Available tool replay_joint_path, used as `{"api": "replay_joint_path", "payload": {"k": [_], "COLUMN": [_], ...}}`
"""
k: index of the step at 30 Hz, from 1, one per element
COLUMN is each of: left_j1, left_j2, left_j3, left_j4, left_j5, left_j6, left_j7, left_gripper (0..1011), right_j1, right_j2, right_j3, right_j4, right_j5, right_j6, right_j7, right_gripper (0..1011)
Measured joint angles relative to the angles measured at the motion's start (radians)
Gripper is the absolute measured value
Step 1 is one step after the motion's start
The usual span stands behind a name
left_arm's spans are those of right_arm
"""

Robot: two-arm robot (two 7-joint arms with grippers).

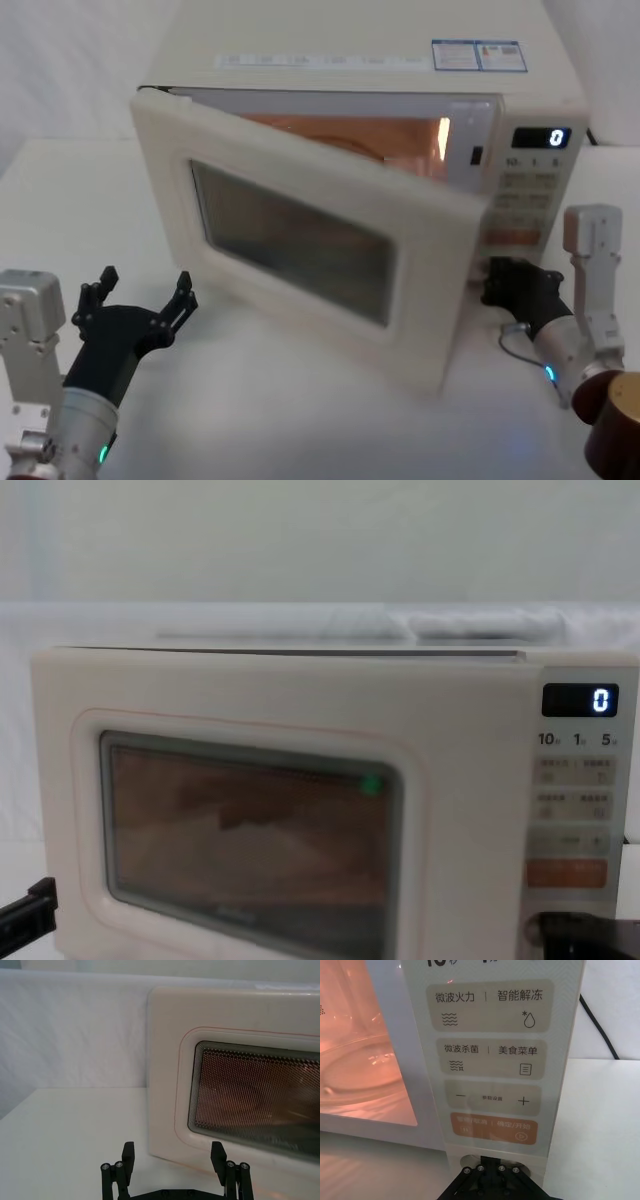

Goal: Press the button to open the microwave door with one hand; close the microwave door with the other hand.

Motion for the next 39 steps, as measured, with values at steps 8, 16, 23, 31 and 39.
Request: {"api": "replay_joint_path", "payload": {"k": [8,16,23,31,39], "left_j1": [0.0,0.0,0.0,0.0,0.0], "left_j2": [0.0,0.0,0.0,0.0,0.0], "left_j3": [0.0,0.0,0.0,0.0,0.0], "left_j4": [0.0,0.0,0.0,0.0,0.0], "left_j5": [0.0,0.0,0.0,0.0,0.0], "left_j6": [0.0,0.0,0.0,0.0,0.0], "left_j7": [0.0,0.0,0.001,0.0,0.0], "left_gripper": [1001,1001,1001,1001,1001], "right_j1": [0.002,-0.008,-0.019,-0.045,-0.069], "right_j2": [-0.001,0.003,0.007,0.012,0.02], "right_j3": [0.0,0.001,0.001,0.007,0.013], "right_j4": [0.005,-0.001,-0.009,-0.036,-0.075], "right_j5": [0.003,0.004,0.004,0.005,0.005], "right_j6": [-0.003,-0.003,0.004,0.01,0.018], "right_j7": [0.0,-0.001,0.0,-0.003,-0.005], "right_gripper": [0,0,0,0,0]}}
